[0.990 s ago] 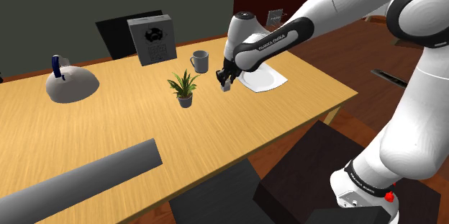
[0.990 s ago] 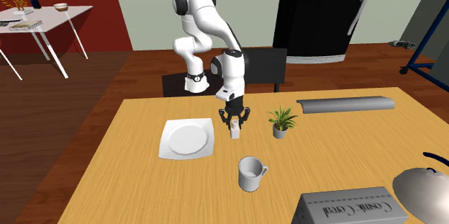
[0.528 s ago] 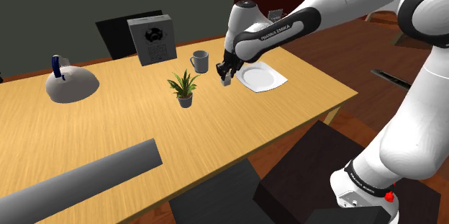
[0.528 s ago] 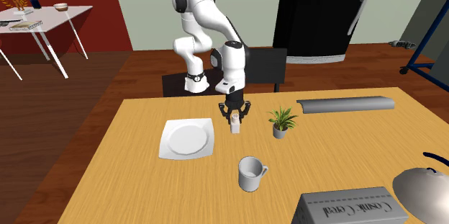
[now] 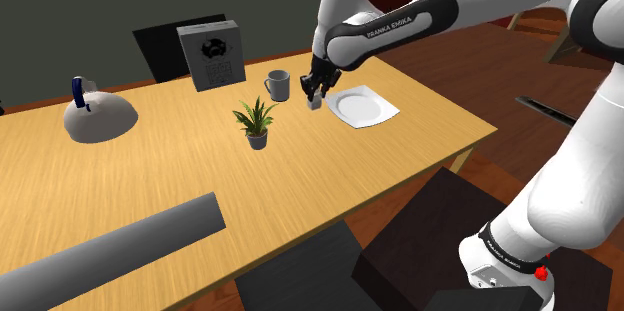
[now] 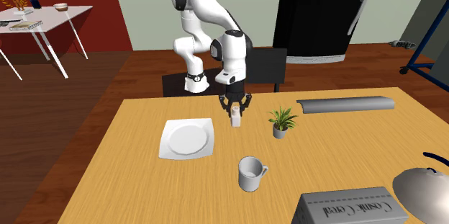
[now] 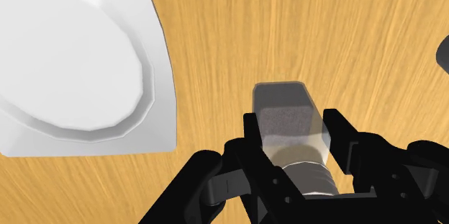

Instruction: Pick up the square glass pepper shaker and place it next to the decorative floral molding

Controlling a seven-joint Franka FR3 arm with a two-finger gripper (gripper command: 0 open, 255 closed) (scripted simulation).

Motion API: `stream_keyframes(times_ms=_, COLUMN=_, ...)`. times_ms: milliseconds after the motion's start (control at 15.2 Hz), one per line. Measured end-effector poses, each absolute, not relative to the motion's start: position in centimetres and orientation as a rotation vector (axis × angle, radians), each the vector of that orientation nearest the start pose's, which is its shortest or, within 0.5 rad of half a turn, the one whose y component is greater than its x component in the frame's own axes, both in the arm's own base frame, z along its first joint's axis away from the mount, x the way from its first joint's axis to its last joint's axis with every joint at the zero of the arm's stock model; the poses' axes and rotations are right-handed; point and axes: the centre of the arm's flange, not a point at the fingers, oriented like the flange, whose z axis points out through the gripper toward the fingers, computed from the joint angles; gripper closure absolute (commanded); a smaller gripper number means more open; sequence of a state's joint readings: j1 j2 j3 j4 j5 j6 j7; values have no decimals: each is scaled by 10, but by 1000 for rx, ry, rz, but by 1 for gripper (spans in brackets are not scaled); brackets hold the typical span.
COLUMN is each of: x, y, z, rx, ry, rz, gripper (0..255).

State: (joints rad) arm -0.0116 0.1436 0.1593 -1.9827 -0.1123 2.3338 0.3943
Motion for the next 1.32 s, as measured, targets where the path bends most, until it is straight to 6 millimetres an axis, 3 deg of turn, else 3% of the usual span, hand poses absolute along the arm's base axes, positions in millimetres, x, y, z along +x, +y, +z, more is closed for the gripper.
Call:
stream_keyframes(times_ms=990, x=599, y=84, z=493, rx=-3118, ry=284, rz=-345, gripper=255)
stream_keyframes(times_ms=1122, x=595, y=98, z=495, rx=-3118, ry=283, rz=-345, gripper=255)
stream_keyframes(times_ms=1320, x=586, y=136, z=496, rx=-3118, ry=281, rz=-345, gripper=255)
